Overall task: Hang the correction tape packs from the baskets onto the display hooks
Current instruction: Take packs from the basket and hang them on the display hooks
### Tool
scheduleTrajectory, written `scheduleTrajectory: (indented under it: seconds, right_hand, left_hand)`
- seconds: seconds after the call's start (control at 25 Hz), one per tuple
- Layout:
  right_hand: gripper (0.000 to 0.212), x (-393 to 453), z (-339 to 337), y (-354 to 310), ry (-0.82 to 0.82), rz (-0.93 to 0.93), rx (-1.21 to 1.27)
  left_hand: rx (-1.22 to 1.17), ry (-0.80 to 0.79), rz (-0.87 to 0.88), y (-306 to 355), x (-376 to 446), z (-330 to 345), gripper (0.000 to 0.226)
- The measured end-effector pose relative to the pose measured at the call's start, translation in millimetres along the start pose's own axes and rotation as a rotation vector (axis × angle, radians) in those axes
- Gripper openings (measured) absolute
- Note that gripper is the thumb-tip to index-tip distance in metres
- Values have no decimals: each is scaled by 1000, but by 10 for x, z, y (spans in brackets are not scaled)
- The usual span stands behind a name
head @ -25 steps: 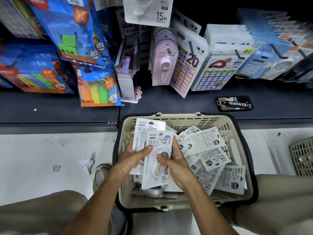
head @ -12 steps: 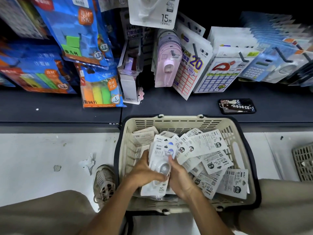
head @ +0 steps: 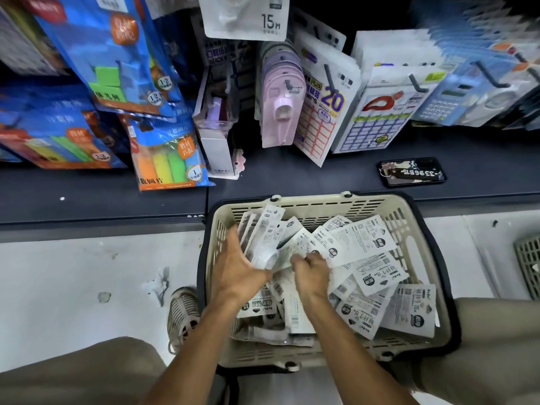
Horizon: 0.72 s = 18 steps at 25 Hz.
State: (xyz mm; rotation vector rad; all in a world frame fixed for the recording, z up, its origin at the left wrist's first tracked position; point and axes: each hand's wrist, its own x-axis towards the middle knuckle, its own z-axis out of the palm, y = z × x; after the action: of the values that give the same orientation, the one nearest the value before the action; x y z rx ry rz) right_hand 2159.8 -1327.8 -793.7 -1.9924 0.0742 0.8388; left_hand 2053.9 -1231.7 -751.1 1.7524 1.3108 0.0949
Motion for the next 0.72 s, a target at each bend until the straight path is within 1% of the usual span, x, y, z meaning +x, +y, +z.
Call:
scheduleTrajectory:
  seconds: [0.04, 0.08, 0.12, 0.16, 0.24, 0.28, 0.32, 0.36, 0.4, 0.44, 0.48, 0.56, 0.6, 0.64, 0.72]
  right_hand:
    - [24, -47, -94, -159, 51, -64, 117]
    - [28, -96, -206, -325, 55, -123, 205]
    - [28, -145, -332, -510, 1, -164, 254]
    - [25, -193, -437, -717, -143, -190, 250]
    - [28, -301, -582, -1082, -552, -241, 94]
    - [28, -341, -640, -1211, -695, -285, -14]
    - [31, -417, -685, -1337, -770, -352, -107]
    - [42, -469, -727, -1417, -768, -447, -195]
    - [56, -515, -769, -1456, -731, -544, -219]
    - [66, -560, -796, -1482, -675, -597, -177]
    - [69, -641, -809, -1514, -583, -592, -89]
    - [57, -774, -802, -1612, -309, -504, 71]
    - [56, -827, -811, -1690, -249, -470, 179]
    - [58, -875, -832, -1795, -254, -455, 298]
    - [58, -1015, -920, -2107, -345, -499, 463]
  left_hand:
    - [-30, 4, -17, -18, 16, 2, 106]
    - [-88, -3, -33, -30, 35, -12, 102]
    - [-176, -29, -53, -13, 42, -23, 94]
    - [-278, -73, -75, 16, 39, -40, 87]
    - [-466, -160, -76, 116, 15, -101, 82]
    - [-554, -182, -70, 190, 0, -152, 84]
    - [-627, -194, -58, 279, -19, -219, 83]
    - [-685, -203, -33, 383, -47, -303, 80]
    - [-730, -209, -5, 490, -82, -394, 76]
    - [-765, -215, 32, 597, -106, -483, 74]
    - [-790, -223, 68, 707, -141, -567, 76]
    - [-822, -222, 136, 958, -257, -787, 90]
    - [-824, -204, 178, 1094, -323, -930, 96]
    - [-820, -184, 229, 1244, -389, -1100, 99]
    - [-818, -141, 318, 1541, -511, -1522, 103]
